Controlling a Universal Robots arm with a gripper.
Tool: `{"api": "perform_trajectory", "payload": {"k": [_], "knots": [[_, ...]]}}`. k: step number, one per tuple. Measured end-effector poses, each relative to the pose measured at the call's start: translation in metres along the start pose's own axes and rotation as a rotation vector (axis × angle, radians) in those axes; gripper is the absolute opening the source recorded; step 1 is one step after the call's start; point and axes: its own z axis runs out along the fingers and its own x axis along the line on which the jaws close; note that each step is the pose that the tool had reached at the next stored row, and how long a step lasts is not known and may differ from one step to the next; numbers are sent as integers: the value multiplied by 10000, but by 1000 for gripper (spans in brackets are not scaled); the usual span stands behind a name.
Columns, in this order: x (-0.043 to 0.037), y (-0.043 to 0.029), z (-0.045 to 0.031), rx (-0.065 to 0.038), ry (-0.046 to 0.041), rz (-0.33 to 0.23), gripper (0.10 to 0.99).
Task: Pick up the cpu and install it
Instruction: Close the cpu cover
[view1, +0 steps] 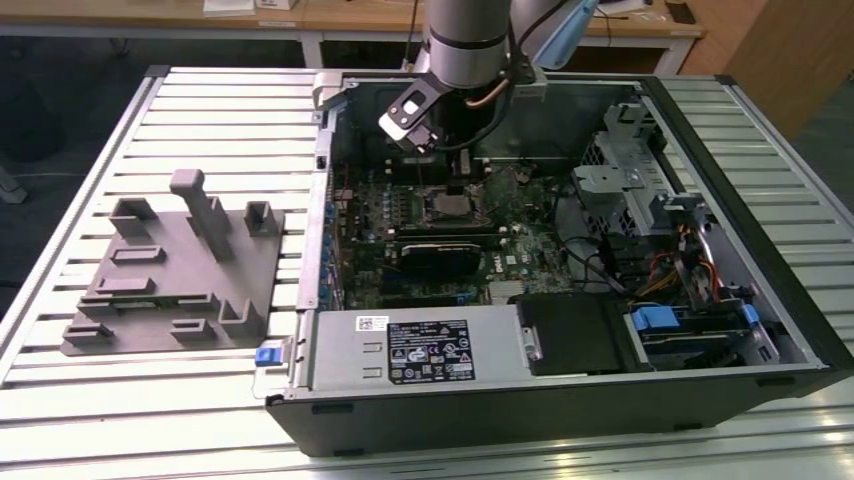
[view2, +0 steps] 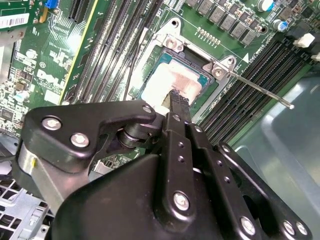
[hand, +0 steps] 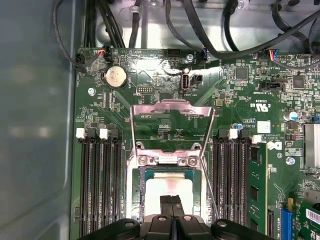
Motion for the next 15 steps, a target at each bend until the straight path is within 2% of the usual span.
{"api": "perform_trajectory", "payload": {"k": [15], "knots": [[-1, 3, -86, 1, -1, 0, 106]]}}
